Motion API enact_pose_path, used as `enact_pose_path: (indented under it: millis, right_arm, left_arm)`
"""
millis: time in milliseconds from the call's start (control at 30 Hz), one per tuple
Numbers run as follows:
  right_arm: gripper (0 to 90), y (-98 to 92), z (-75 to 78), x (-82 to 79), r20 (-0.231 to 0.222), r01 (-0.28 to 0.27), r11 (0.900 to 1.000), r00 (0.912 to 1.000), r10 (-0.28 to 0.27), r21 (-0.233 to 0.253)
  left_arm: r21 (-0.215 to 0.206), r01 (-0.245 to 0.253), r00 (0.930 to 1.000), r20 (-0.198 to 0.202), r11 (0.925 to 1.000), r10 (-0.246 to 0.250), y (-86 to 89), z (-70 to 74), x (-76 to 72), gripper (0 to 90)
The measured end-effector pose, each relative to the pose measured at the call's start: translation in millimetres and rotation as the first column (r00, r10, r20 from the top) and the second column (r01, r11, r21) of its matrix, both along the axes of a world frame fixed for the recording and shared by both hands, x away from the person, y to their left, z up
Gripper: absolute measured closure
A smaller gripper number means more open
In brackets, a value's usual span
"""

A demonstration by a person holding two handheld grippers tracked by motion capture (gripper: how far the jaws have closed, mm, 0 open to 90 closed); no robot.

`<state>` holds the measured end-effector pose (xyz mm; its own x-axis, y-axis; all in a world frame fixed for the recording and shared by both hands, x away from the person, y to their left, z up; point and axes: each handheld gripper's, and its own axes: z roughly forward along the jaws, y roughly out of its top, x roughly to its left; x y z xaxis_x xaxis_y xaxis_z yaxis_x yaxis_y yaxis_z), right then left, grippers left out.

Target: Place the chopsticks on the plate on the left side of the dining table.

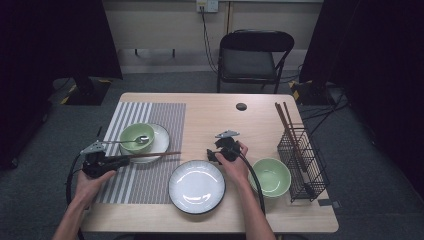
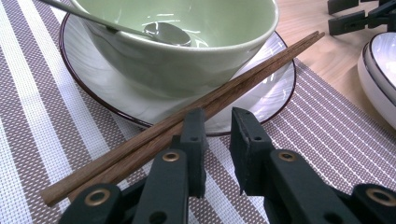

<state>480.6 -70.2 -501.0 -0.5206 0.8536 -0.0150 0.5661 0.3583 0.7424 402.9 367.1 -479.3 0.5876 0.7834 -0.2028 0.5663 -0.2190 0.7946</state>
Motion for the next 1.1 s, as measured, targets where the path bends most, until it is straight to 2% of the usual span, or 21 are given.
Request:
enact_pose_path:
  millis: [267, 700, 867, 1000, 1100]
  right_arm:
    - [20.8, 0.1, 0.0, -0.1, -0.001, 0.001, 1.0, 1.0, -0.001, 0.001]
    - [20.8, 0.0, 0.0, 0.0, 0.0, 0.0, 1.0, 1.0, 0.0, 0.0]
    - [20.8, 0.1, 0.0, -0.1, 0.0, 0.001, 1.0, 1.0, -0.001, 0.001]
    - [20.8, 0.0, 0.0, 0.0, 0.0, 0.0, 1.0, 1.0, 0.0, 0.0]
    - [20.8, 0.0, 0.0, 0.0, 0.0, 0.0, 1.0, 1.0, 0.0, 0.0]
  left_arm:
    - [-0.004, -0.005, 1.0, 0.005, 1.0, 0.005, 3.0, 0.3, -0.6, 73.9]
    - [0.014, -0.008, 0.9998, 0.016, 0.9999, 0.007, 1.5, 0.1, 0.3, 73.4]
    - [0.019, 0.009, 0.9996, 0.026, 0.9998, -0.009, -0.1, 0.6, 0.0, 71.2]
    - [0.005, 0.013, 0.9996, 0.024, 0.9999, -0.013, 0.2, 1.9, -1.1, 71.2]
    - [-0.013, 0.016, 0.9992, 0.036, 0.9998, -0.016, 2.1, 4.9, -3.1, 70.4]
